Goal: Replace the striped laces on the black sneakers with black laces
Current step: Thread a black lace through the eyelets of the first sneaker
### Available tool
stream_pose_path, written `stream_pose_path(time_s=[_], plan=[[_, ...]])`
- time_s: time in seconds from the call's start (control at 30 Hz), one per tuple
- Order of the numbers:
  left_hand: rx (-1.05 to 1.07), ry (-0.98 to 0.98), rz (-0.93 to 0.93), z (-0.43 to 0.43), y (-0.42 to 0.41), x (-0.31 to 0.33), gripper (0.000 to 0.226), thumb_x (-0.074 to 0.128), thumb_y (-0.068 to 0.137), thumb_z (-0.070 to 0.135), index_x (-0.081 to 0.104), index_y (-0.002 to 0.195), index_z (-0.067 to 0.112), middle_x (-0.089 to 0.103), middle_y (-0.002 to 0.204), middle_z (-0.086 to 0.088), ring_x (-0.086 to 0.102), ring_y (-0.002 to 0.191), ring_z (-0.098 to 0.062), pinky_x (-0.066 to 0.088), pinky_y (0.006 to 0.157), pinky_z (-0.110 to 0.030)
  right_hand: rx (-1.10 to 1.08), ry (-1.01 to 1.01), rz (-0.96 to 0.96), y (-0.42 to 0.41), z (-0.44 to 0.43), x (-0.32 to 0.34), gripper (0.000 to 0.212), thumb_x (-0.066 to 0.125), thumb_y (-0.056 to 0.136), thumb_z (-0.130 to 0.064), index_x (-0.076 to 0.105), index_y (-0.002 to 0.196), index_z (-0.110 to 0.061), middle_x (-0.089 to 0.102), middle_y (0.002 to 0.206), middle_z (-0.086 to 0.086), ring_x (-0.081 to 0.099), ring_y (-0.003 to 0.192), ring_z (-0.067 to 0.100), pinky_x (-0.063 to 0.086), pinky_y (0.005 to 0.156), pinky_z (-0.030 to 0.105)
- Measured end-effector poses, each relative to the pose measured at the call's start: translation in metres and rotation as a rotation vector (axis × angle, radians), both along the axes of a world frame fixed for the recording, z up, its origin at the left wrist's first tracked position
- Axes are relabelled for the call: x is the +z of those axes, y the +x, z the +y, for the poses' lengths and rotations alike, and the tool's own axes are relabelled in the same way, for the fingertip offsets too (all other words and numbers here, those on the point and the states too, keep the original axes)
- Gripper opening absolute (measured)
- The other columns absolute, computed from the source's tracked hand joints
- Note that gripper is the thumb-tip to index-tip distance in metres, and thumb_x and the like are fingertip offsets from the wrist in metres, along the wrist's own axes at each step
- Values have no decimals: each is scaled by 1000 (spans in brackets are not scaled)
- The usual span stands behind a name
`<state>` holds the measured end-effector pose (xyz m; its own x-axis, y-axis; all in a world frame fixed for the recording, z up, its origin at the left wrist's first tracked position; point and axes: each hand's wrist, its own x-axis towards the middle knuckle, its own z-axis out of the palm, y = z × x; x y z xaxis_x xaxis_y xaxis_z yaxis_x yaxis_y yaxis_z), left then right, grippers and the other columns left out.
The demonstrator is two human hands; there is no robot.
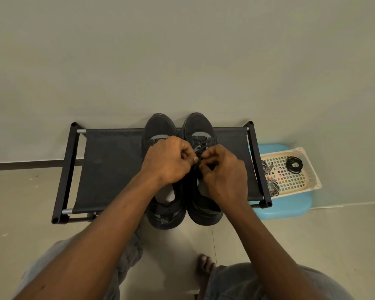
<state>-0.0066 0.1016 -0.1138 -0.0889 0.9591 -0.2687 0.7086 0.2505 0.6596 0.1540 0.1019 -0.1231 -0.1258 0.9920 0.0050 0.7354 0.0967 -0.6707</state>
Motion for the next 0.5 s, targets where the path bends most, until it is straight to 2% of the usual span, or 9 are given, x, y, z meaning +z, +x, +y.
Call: stream_pose_path(time_s=[0.1, 0.17, 0.27, 0.33, 0.4, 0.47, 0.5], plan=[[41, 48, -1, 0, -1, 1, 13, 71, 95, 31, 74, 83, 31, 74, 77, 15, 70, 75, -4, 62, 77, -40, 22, 32, -75, 3, 2, 1, 20, 77, 86, -18, 70, 100, -29, 71, 86, -15, 67, 80, 5, 56, 71, 29], [108, 73, -105, 1, -4, 4, 16, 68, 98, 30, 74, 83, 30, 75, 80, 13, 71, 78, -4, 61, 81, -39, 46, 43, -97, 5, 4, 1, 19, 76, 86, -17, 71, 100, -29, 72, 89, -14, 67, 83, 7, 56, 72, 29], [187, 104, -418, 1, -7, 15, 21, 60, 104, 26, 72, 87, 25, 79, 89, 7, 74, 84, -8, 56, 82, -34, 78, 47, -93, 7, 9, 1, 19, 77, 86, -16, 73, 99, -28, 72, 92, -13, 67, 84, 7, 53, 73, 25], [276, 116, -717, 3, -7, 25, 23, 52, 109, 22, 67, 91, 19, 80, 97, -1, 75, 91, -15, 53, 81, -30, 78, 21, -52, 9, 12, 1, 19, 78, 85, -16, 72, 96, -30, 69, 90, -15, 65, 82, 3, 54, 73, 24], [370, 92, -1039, 4, -7, 35, 24, 45, 111, 21, 60, 92, 18, 79, 94, -4, 76, 91, -21, 55, 82, -31, 72, 5, -17, 11, 14, 1, 18, 78, 85, -16, 71, 95, -29, 66, 90, -16, 62, 79, -1, 54, 73, 22], [452, 79, -1274, 6, -10, 39, 24, 43, 110, 21, 56, 90, 18, 74, 80, -1, 70, 68, -16, 56, 78, -33, 61, 7, -16, 13, 16, 1, 16, 76, 87, -17, 71, 96, -30, 61, 90, -18, 58, 78, -5, 49, 73, 18], [487, 80, -1314, 7, -12, 38, 23, 44, 109, 20, 55, 89, 18, 67, 73, 1, 59, 54, -12, 55, 71, -33, 51, 8, -19, 15, 16, 1, 15, 75, 88, -18, 71, 96, -30, 60, 91, -18, 57, 78, -4, 48, 73, 19]])
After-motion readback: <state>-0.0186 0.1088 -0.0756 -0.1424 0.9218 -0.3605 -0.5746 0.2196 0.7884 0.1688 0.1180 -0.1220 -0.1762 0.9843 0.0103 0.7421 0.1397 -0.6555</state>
